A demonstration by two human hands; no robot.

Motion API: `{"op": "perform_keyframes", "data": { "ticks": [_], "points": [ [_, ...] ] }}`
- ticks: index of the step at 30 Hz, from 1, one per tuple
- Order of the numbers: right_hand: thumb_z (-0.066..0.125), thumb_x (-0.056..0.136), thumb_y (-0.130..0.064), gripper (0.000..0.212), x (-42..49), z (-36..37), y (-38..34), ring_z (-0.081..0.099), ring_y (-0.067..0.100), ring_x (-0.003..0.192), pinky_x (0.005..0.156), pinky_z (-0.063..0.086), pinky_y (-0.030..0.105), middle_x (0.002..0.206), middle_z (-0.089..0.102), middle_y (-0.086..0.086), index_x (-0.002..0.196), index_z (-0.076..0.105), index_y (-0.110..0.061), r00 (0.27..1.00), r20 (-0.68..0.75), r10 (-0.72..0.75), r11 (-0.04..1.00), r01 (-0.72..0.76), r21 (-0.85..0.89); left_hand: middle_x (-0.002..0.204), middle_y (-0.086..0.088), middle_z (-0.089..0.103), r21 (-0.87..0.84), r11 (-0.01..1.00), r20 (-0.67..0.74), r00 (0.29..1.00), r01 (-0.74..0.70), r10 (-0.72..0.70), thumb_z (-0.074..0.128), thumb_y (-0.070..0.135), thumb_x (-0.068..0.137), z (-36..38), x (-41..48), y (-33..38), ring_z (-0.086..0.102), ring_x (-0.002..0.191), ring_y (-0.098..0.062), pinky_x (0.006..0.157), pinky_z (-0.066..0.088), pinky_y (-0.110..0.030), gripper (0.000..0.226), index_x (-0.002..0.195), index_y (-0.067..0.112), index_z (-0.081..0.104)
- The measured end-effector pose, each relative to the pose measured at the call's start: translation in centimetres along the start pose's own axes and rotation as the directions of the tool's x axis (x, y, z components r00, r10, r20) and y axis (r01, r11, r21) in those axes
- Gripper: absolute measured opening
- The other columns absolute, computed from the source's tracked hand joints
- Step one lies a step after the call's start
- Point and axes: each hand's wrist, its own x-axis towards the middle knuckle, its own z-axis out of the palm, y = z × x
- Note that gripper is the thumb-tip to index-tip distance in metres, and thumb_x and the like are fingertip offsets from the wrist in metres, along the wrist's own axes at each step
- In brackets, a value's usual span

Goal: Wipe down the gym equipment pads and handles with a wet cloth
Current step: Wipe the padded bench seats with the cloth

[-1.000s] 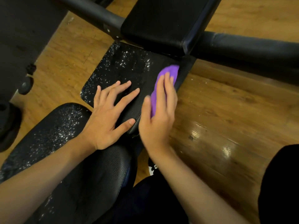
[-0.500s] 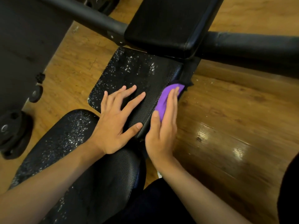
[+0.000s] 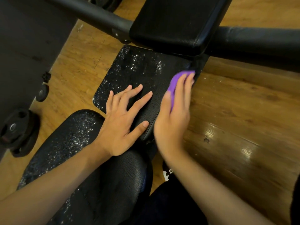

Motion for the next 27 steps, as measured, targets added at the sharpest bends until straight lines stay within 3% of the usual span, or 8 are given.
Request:
{"op": "perform_keyframes", "data": {
  "ticks": [4,9,11,17,19,22,24,27],
  "points": [
    [0.037,0.108,-0.031,0.055,6.8,0.4,-0.7,0.038,0.017,0.147,0.119,0.034,0.03,0.16,0.039,0.006,0.159,0.029,-0.011,0.971,-0.196,0.136,0.99,-0.139,-0.002,0.167,-0.003,0.028,0.005,1.0,-0.008,1.0,-0.002,0.002,0.031,0.058,0.103,0.1,0.1,0.0,0.017,0.158,-0.028,0.122,0.004,-0.07,0.066,0.161,0.026,0.036],
    [0.04,0.109,-0.021,0.058,-5.3,0.1,-1.2,0.008,0.008,0.157,0.122,0.013,0.014,0.17,0.007,0.0,0.16,0.016,-0.008,0.998,0.05,0.039,0.999,-0.04,0.015,0.167,-0.001,0.028,-0.009,1.0,-0.022,1.0,0.003,-0.003,0.037,0.05,0.103,0.1,-0.1,-0.2,0.018,0.158,-0.026,0.123,0.004,-0.068,0.062,0.161,0.028,0.036],
    [0.04,0.11,-0.021,0.06,-4.4,-0.5,-0.6,0.001,0.002,0.156,0.12,0.008,0.01,0.169,0.0,-0.005,0.161,0.011,-0.01,0.994,0.109,0.019,0.999,-0.023,0.031,0.167,0.0,0.028,-0.016,1.0,-0.028,1.0,0.004,-0.005,0.036,0.049,0.104,0.1,0.0,-0.2,0.018,0.158,-0.025,0.124,0.004,-0.067,0.06,0.161,0.028,0.036],
    [0.037,0.111,-0.028,0.058,6.3,-0.3,-1.4,0.012,0.007,0.155,0.111,0.007,0.0,0.171,0.013,0.002,0.162,0.015,-0.012,0.975,-0.065,0.214,0.977,-0.213,0.032,0.166,-0.001,0.03,-0.027,1.0,-0.038,0.999,0.003,-0.004,0.034,0.046,0.106,0.2,0.0,-0.1,0.019,0.158,-0.026,0.123,0.004,-0.067,0.058,0.16,0.027,0.038],
    [0.037,0.111,-0.03,0.063,1.7,-0.1,-1.9,0.003,0.0,0.155,0.114,0.004,0.003,0.172,0.003,0.0,0.163,0.006,-0.014,0.971,0.015,0.24,0.97,-0.24,0.046,0.166,0.0,0.03,-0.032,0.999,-0.039,0.999,0.005,-0.006,0.034,0.047,0.106,0.2,-0.1,-0.2,0.019,0.158,-0.025,0.123,0.004,-0.067,0.057,0.16,0.029,0.038],
    [0.038,0.109,-0.034,0.074,-5.8,-0.7,-3.7,-0.021,-0.023,0.139,0.103,-0.003,-0.007,0.167,-0.022,-0.013,0.158,-0.016,-0.025,0.923,0.232,0.306,0.944,-0.326,0.05,0.167,0.0,0.029,-0.04,0.999,-0.033,0.999,0.007,-0.009,0.032,0.048,0.106,0.2,0.0,-0.2,0.018,0.158,-0.024,0.123,0.004,-0.067,0.058,0.16,0.03,0.037],
    [0.037,0.11,-0.033,0.073,-4.3,-0.7,-3.3,-0.017,-0.015,0.143,0.103,-0.004,-0.007,0.168,-0.019,-0.009,0.159,-0.015,-0.02,0.931,0.218,0.294,0.951,-0.307,0.026,0.167,0.001,0.029,-0.048,0.999,-0.036,0.999,0.013,-0.014,0.033,0.047,0.106,0.1,-0.1,-0.2,0.018,0.158,-0.024,0.123,0.004,-0.067,0.057,0.16,0.03,0.037],
    [0.037,0.111,-0.03,0.063,4.2,-0.4,-2.1,0.008,0.008,0.155,0.116,0.004,0.007,0.172,0.007,0.001,0.163,0.007,-0.011,0.959,0.0,0.285,0.958,-0.285,-0.027,0.167,0.001,0.03,-0.05,0.999,-0.049,0.999,0.011,-0.014,0.034,0.045,0.107,0.2,-0.1,-0.1,0.019,0.158,-0.024,0.123,0.004,-0.067,0.056,0.16,0.03,0.038]
  ]
}}
